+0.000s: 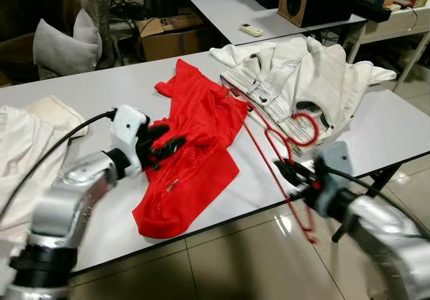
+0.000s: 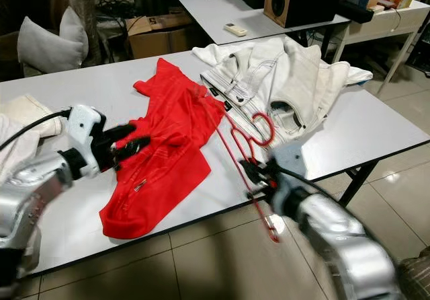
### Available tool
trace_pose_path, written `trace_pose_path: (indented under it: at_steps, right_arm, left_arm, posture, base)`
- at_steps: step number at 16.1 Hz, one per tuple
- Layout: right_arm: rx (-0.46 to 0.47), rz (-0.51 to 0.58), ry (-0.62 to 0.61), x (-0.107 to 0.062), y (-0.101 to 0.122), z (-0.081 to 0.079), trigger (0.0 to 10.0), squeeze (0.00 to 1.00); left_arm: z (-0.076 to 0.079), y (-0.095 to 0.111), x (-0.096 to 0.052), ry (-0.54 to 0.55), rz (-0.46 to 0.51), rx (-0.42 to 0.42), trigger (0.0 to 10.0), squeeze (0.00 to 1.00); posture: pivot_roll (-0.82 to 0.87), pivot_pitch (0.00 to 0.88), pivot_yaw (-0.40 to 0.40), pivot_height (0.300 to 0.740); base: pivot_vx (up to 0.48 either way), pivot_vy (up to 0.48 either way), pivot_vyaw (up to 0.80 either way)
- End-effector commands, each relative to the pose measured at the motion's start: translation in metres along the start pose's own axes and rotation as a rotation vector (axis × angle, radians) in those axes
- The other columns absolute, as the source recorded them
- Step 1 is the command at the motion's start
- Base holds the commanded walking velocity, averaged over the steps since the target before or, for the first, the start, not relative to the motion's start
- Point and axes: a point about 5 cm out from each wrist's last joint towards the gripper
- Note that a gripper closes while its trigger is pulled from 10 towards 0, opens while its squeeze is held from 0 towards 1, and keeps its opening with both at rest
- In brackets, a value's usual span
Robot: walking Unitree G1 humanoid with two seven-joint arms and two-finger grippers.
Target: Hang hanger
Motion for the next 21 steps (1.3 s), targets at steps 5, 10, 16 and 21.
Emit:
trace_pose_path:
  at_steps: [5, 10, 16, 21]
  right_arm:
    - [0.069, 0.053, -0.118, 0.006, -0.003, -0.020, 10.0, 0.00]
    - [0.067, 0.073, -0.097, 0.007, -0.006, -0.026, 10.0, 0.00]
    - [0.023, 0.073, -0.013, 0.006, -0.006, -0.023, 10.0, 0.00]
    - [0.002, 0.057, 0.014, 0.007, -0.009, -0.020, 10.0, 0.00]
  left_arm:
    - [-0.001, -0.029, -0.017, 0.160, 0.075, -0.004, 10.0, 0.00]
    - [0.005, -0.041, -0.031, 0.270, 0.096, 0.059, 10.0, 0.00]
    - [-0.009, -0.052, -0.037, 0.414, -0.036, 0.108, 10.0, 1.00]
    - [-0.002, -0.064, -0.046, 0.300, -0.184, -0.055, 10.0, 0.00]
  posture:
    - [-0.10, 0.000, 0.072, 0.740]
    - [-0.08, 0.000, 0.039, 0.740]
    - [-0.07, 0.000, 0.016, 0.740]
    - [-0.05, 0.000, 0.012, 0.740]
  base:
    - [0.000, 0.358, -0.31]
    - [0.000, -0.384, -0.47]
    - [0.000, 0.000, 0.00]
    - [0.000, 0.000, 0.00]
Point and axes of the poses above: a point about 5 cm out from each wrist's last joint towards the gripper, its own x axis pointing out of the wrist towards the gripper, its own y axis along the axis of the wrist's last joint, z = x × y, and after that the axes turned 10 degrees about -x, right-handed
